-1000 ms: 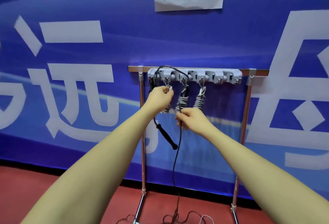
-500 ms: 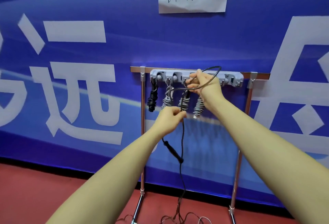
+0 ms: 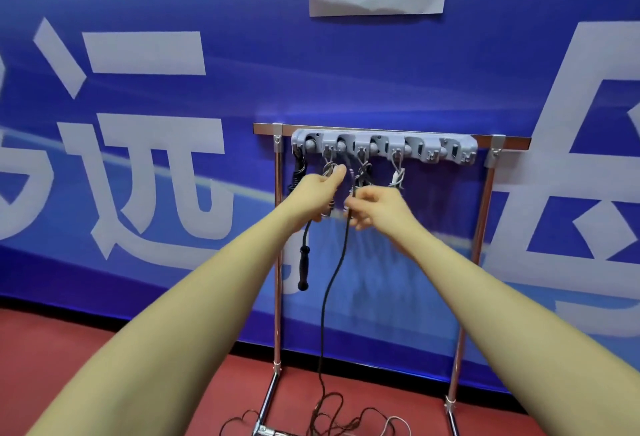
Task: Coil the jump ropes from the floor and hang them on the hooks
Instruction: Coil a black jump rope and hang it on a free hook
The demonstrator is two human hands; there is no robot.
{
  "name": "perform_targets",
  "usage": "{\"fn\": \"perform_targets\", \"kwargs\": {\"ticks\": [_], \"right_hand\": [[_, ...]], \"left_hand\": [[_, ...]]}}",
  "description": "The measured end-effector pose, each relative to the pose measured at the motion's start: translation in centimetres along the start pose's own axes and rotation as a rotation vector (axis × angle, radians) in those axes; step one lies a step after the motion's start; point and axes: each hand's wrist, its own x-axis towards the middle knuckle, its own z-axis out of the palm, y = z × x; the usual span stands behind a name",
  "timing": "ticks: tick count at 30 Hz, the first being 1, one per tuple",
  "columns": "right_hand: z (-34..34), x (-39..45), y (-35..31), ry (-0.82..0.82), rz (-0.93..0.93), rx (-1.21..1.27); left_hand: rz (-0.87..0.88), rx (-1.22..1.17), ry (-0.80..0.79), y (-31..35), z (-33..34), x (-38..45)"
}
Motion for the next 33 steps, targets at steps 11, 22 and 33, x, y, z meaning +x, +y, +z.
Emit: {"fn": "perform_targets", "kwargs": {"ticks": [11, 22, 33], "right_hand": [[-1.6, 2.1, -2.5, 0.281, -0.132, 0.136], [-0.3, -2.0, 2.7, -0.096, 0.066, -0.046], [-2.0, -0.1, -0.5, 0.269, 0.059, 0.292]], "left_hand": [[0.100, 0.073, -0.041, -3.2, 1.8, -1.3], [0.104, 0.002, 0.021, 1.1, 2.0, 0.4], [-0.023, 0.038, -0.253, -4.3, 2.6, -3.2]]}}
